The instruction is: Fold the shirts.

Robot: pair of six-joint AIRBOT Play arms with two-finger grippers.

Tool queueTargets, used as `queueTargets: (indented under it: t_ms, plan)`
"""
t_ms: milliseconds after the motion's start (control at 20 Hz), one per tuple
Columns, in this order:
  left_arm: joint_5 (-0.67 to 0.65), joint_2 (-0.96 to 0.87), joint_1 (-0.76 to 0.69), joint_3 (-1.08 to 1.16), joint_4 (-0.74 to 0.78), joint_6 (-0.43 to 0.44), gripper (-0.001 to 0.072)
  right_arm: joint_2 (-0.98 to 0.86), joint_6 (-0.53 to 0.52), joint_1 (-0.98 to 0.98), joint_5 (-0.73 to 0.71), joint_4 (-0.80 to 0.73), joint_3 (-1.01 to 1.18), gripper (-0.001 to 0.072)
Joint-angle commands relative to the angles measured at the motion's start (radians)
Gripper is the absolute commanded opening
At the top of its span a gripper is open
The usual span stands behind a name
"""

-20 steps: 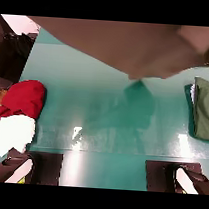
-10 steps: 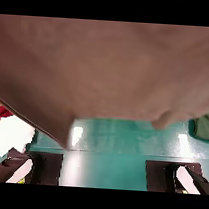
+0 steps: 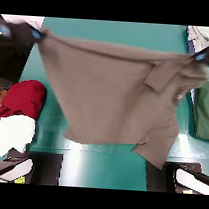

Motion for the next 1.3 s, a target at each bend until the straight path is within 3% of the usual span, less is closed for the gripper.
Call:
queueTargets:
  t_ms: [0,150,200,250,300,350,450,550,650,800,950,1000,1050,1250]
  plan:
    - [0.115,-0.214,0.0,-0.103,-0.003,0.083,0.0026,-0.201,0.003,0.094,-0.241,-0.084,-0.071,0.0023]
    - [0.236,-0.356,0.0,-0.1,-0.035,0.082,0.0029,-0.307,0.007,0.093,-0.408,-0.072,-0.071,0.0026]
    - [0.258,-0.378,0.0,-0.1,-0.037,0.081,0.0208,-0.326,0.012,0.092,-0.43,-0.06,-0.071,0.0031]
    - [0.274,-0.389,0.0,-0.1,-0.038,0.072,0.0534,-0.338,0.012,0.081,-0.437,-0.045,-0.071,0.0158]
    - [0.274,-0.389,0.003,-0.098,-0.037,0.069,0.0614,-0.342,0.012,0.071,-0.43,-0.019,-0.071,0.0401]
    - [0.239,-0.388,0.01,-0.081,-0.031,0.071,0.0615,-0.337,0.011,0.054,-0.41,0.007,-0.071,0.0433]
    - [0.077,-0.38,0.042,-0.034,-0.013,0.074,0.0615,-0.303,-0.019,0.014,-0.296,0.029,-0.071,0.0427]
    - [-0.121,-0.369,0.087,-0.025,-0.006,0.077,0.0614,-0.247,-0.113,-0.019,-0.104,0.027,-0.072,0.0306]
    - [-0.239,-0.358,0.113,-0.082,0.042,0.082,0.0614,-0.168,-0.131,-0.04,0.014,0.029,-0.121,0.0307]
    - [-0.257,-0.343,0.101,-0.275,0.052,0.082,0.0614,-0.024,-0.132,-0.06,0.042,0.029,-0.268,0.0306]
    - [-0.187,-0.343,0.081,-0.445,0.051,0.082,0.061,0.108,-0.132,-0.074,0.01,0.03,-0.412,0.0306]
    - [-0.174,-0.343,0.082,-0.476,0.049,0.082,0.0506,0.146,-0.132,-0.075,-0.002,0.029,-0.451,0.0306]
    - [-0.168,-0.343,0.082,-0.496,0.054,0.084,0.0462,0.177,-0.132,-0.082,-0.013,0.029,-0.48,0.0307]
    - [-0.18,-0.343,0.081,-0.514,0.053,0.081,0.0461,0.274,-0.131,-0.122,-0.027,0.03,-0.56,0.0306]
